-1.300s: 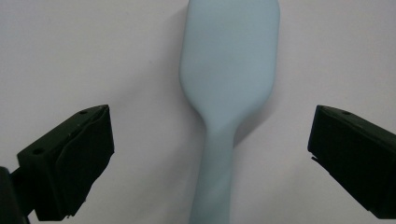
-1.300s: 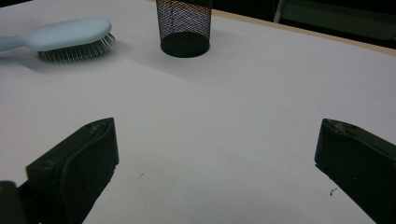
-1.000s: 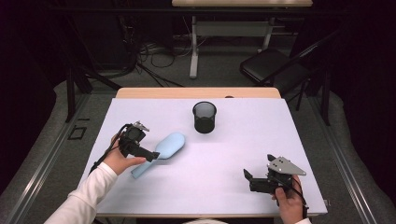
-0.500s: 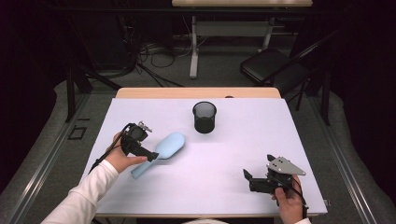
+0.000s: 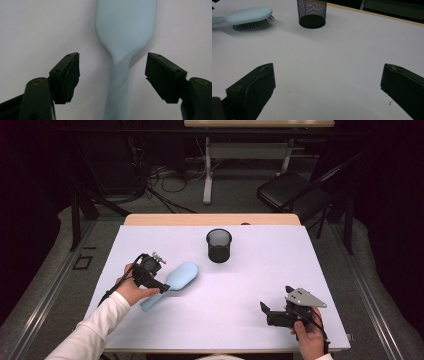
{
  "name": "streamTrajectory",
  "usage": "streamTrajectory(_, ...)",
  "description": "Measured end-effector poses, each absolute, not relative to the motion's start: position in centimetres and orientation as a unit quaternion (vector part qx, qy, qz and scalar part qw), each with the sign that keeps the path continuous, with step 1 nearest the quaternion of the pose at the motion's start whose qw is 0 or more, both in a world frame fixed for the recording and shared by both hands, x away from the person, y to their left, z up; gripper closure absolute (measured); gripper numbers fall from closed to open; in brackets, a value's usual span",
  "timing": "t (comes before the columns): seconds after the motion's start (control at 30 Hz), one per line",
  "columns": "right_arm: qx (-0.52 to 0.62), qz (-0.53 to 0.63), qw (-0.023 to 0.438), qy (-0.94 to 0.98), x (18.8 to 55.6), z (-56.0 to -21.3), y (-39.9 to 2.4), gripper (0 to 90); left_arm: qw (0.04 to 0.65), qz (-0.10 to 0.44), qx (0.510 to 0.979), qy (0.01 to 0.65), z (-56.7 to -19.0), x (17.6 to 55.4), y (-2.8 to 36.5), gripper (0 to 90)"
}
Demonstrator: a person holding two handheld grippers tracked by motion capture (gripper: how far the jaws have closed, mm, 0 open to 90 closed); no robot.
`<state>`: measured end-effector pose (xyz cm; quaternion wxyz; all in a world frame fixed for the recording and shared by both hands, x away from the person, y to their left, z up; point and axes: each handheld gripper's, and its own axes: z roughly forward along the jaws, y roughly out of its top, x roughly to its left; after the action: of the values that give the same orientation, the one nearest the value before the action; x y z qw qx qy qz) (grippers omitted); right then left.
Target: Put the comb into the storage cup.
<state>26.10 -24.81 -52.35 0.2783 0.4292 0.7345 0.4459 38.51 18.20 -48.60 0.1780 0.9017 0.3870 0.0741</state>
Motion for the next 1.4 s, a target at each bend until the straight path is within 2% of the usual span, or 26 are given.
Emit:
streamTrajectory(0.4,0.426,0.449,0.278,0.735,26.2,-52.4,-24.8,0.0,0.168,0.059,0.911,0.373,-48.9,38.5,17.9,36.4)
streamTrajectory(0.8,0.424,0.448,0.275,0.737,26.2,-52.4,-24.8,0.0,0.155,0.054,0.912,0.377,-49.1,38.6,17.5,37.2)
streamTrajectory(1.4,0.421,0.450,0.275,0.738,26.2,-52.4,-24.8,0.0,0.119,0.043,0.920,0.371,-50.1,38.9,16.7,45.7)
